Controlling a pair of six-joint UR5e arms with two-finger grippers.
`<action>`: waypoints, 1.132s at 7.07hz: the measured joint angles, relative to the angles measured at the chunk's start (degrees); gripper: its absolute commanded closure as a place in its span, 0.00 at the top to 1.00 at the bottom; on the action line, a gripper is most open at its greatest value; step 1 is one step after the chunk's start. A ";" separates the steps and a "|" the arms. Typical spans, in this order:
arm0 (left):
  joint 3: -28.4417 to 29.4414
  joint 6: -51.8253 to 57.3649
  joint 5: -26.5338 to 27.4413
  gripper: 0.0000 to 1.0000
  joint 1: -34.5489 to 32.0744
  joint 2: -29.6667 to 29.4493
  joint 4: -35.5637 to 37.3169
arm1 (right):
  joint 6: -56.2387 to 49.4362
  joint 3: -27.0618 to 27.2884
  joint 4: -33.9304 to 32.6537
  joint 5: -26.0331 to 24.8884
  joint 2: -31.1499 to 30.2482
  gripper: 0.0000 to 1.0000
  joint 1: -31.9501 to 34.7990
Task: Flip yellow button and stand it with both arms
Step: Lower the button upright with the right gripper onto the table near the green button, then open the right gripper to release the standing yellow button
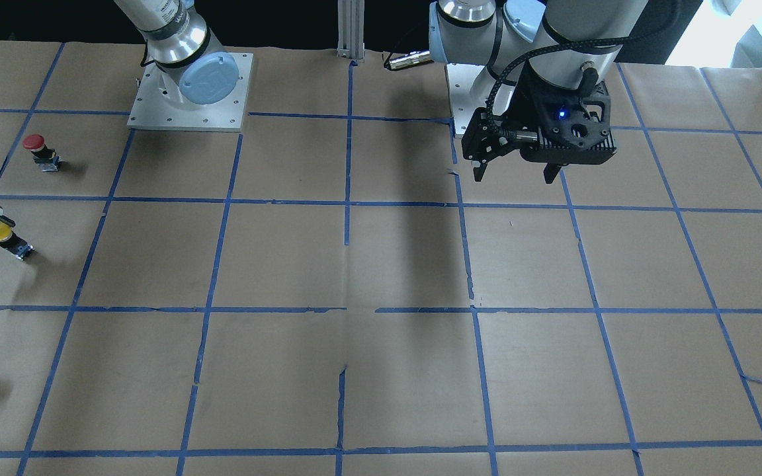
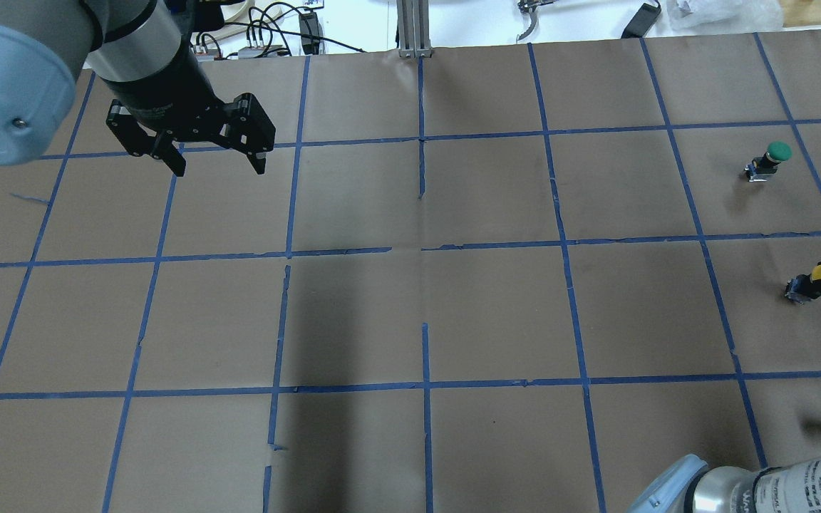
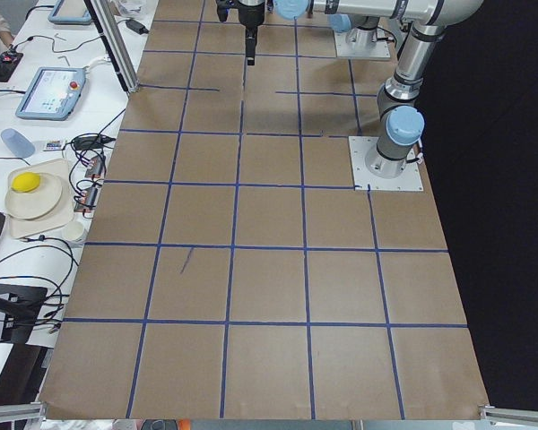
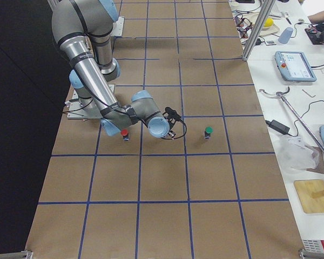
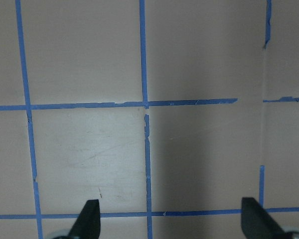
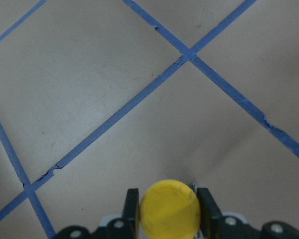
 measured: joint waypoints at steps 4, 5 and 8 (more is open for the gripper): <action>-0.37 0.00 0.16 1.00 0.05 0.15 0.00 | 4.43 -2.30 1.02 -0.83 -0.99 1.00 0.44; -0.20 0.00 0.21 1.00 0.05 0.06 0.00 | 6.39 -2.76 1.54 -1.63 -1.90 1.00 0.65; 0.46 0.02 0.03 1.00 0.06 -0.39 0.00 | 13.45 -3.52 5.19 -5.07 -7.12 1.00 1.42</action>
